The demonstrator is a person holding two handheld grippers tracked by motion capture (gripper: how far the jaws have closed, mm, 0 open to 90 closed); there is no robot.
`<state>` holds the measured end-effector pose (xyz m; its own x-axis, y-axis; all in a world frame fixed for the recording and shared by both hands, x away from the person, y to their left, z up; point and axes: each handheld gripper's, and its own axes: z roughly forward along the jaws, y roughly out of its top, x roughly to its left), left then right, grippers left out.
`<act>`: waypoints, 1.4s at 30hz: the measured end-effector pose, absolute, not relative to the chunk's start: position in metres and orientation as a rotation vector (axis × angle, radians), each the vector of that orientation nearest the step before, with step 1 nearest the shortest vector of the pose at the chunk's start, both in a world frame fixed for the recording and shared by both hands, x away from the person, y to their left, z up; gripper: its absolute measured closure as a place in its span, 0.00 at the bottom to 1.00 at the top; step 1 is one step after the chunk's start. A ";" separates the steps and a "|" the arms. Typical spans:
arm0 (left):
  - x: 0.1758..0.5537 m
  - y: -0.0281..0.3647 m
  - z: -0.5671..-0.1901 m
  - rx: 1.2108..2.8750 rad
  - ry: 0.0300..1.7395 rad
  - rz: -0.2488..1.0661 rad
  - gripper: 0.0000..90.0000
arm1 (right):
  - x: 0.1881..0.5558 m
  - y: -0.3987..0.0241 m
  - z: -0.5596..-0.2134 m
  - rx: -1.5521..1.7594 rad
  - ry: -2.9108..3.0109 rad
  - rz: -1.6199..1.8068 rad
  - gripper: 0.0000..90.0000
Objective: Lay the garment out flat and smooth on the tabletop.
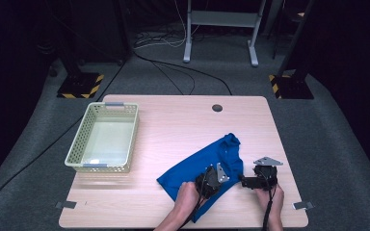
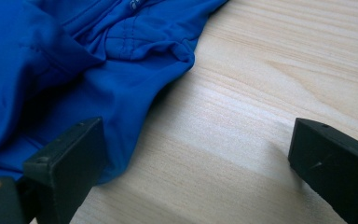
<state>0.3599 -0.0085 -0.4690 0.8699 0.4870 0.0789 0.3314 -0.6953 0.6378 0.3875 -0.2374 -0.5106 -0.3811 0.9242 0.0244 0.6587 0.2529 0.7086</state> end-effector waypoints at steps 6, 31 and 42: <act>0.360 -0.004 -0.465 2.399 0.592 0.347 0.95 | 0.387 -0.238 -0.511 1.442 2.132 0.907 0.04; 0.413 0.039 -0.439 2.279 0.770 0.444 0.96 | 0.387 -0.237 -0.511 1.443 2.132 0.906 0.04; 0.463 0.083 -0.434 2.190 0.967 0.447 0.96 | 0.387 -0.237 -0.511 1.443 2.132 0.906 0.04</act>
<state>0.4634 0.0828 -0.4345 0.6630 0.7479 0.0325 0.5099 -0.4830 0.7119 0.3874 -0.2374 -0.5105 -0.3803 0.9246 0.0232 0.6586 0.2531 0.7086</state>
